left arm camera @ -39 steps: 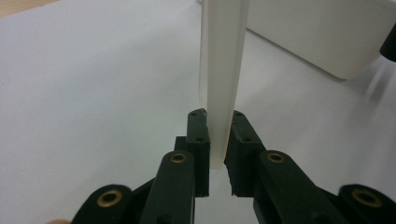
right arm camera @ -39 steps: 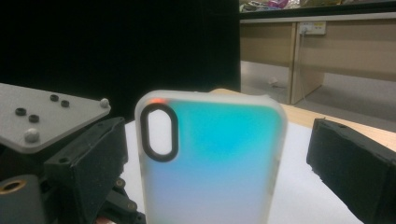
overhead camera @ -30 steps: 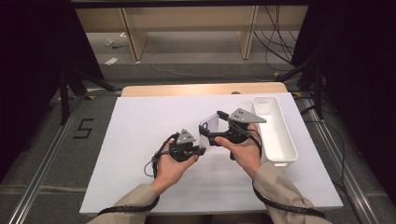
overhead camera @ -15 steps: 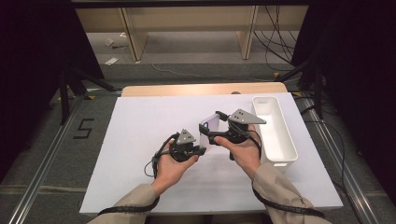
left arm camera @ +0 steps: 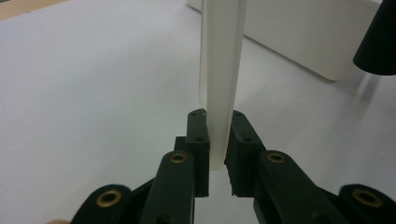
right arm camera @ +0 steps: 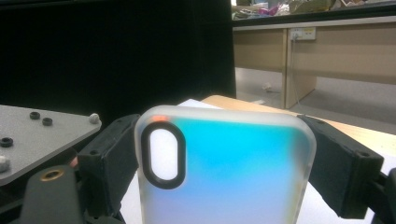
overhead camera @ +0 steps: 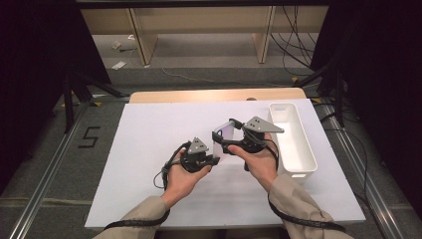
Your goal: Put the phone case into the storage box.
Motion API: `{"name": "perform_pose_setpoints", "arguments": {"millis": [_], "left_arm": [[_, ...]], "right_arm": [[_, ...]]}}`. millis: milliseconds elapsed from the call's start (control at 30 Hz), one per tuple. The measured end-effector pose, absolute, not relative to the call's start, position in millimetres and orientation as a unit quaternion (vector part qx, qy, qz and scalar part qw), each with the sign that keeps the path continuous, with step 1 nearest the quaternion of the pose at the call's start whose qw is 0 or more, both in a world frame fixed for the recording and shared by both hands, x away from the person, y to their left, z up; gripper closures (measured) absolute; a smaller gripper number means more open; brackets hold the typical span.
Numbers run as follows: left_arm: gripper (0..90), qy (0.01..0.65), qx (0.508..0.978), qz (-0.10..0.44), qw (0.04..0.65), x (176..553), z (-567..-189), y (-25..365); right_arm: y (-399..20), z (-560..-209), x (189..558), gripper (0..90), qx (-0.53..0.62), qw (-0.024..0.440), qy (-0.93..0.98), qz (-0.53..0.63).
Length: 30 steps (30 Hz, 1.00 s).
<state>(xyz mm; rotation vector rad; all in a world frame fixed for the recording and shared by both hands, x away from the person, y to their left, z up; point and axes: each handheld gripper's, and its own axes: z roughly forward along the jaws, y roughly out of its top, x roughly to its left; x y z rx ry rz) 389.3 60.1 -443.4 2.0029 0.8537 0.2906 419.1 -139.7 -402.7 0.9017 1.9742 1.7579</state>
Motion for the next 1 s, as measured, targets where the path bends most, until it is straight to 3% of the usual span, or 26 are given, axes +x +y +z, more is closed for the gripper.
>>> {"name": "perform_pose_setpoints", "arguments": {"millis": [533,833,1000], "left_arm": [[77.7,0.339,0.811,0.127,0.46,390,-442,62],[55.1,0.324,0.805,0.123,0.482,391,-439,69],[36.6,0.315,0.8,0.122,0.496,391,-437,74]], "right_arm": [[-141,-400,419,18.3,0.317,0.174,0.694,0.622],[-148,-395,419,18.4,0.319,0.179,0.689,0.626],[-152,-392,420,18.4,0.322,0.184,0.684,0.628]]}}
